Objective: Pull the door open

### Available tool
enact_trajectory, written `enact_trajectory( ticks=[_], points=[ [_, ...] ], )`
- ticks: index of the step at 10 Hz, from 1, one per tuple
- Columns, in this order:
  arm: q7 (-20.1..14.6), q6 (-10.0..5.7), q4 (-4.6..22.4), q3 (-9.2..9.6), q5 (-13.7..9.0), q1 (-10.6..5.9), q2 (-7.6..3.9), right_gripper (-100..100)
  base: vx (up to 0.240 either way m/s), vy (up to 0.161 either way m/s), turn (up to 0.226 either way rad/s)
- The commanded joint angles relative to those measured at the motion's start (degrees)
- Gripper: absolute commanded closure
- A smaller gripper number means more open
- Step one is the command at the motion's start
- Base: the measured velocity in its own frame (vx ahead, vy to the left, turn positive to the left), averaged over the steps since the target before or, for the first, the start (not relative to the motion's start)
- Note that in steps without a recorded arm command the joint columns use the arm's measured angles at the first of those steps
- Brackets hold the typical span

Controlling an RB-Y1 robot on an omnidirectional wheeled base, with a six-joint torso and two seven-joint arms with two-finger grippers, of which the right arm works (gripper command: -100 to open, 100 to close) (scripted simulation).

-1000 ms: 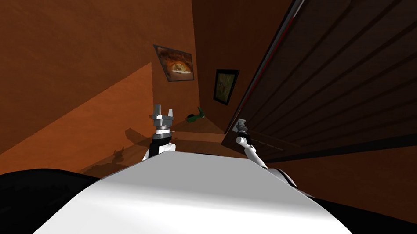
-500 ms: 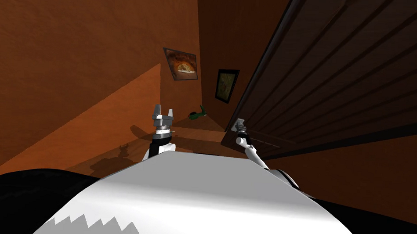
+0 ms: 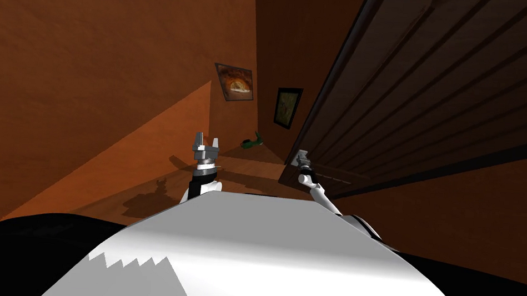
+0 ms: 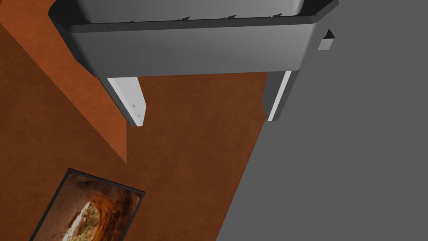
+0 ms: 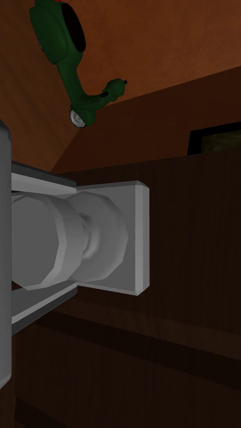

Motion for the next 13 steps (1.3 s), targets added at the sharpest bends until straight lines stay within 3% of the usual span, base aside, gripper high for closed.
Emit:
enact_trajectory(
  ticks=[1,6,7,13],
  points=[
    [-0.9,-0.06,-0.7,1.08,0.2,0.53,-0.63,100,-0.192,-0.072,0.103],
    [-3.6,-0.38,-2.5,4.19,0.7,1.54,-2.58,100,-0.211,-0.066,0.094],
    [-3.4,-0.33,-2.1,3.96,0.7,1.34,-2.38,100,-0.089,-0.025,0.031],
    [-6.9,-1.36,-4.8,8.47,1.1,2.95,-5.58,100,-0.192,-0.072,0.097]
  ],
)
